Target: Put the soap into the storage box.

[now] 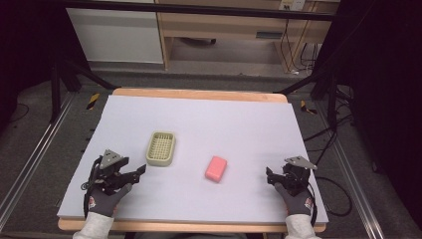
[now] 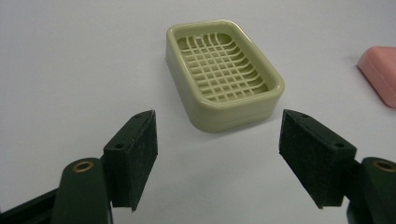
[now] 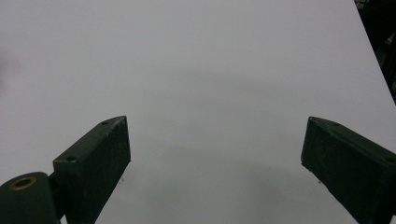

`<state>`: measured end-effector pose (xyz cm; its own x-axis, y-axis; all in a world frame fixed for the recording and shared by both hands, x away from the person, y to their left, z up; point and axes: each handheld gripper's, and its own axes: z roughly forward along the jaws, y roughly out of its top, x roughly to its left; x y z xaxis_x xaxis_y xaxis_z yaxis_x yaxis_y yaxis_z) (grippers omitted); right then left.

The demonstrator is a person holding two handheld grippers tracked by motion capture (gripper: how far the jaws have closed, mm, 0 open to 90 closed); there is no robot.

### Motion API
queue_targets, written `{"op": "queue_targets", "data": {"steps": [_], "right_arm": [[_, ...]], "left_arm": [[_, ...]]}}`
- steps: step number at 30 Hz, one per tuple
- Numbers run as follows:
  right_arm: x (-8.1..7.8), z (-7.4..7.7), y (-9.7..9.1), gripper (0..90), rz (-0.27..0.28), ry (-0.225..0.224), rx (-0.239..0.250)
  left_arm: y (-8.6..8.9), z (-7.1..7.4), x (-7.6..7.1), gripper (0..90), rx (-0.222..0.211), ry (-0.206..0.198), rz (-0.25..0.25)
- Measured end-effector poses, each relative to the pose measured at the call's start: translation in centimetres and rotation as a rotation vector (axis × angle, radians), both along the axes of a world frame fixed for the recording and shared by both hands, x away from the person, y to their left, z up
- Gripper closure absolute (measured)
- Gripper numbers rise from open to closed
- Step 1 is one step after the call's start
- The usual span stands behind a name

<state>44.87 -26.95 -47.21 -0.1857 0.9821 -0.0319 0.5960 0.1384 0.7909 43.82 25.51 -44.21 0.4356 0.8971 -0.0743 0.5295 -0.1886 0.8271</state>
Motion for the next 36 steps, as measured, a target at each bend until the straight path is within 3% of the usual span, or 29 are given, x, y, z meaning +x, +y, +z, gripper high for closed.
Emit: {"op": "queue_targets", "data": {"steps": [24, 36], "right_arm": [[-0.1, 0.2, 0.0, 8.4, -0.004, -0.004, 0.008], [-0.1, 0.2, 0.0, 8.5, -0.007, -0.003, 0.013]], "left_arm": [[-2.7, 2.1, 0.2, 27.1, -0.003, -0.033, -0.06], [-5.4, 3.1, 0.7, 26.8, -0.003, -0.046, -0.101]]}}
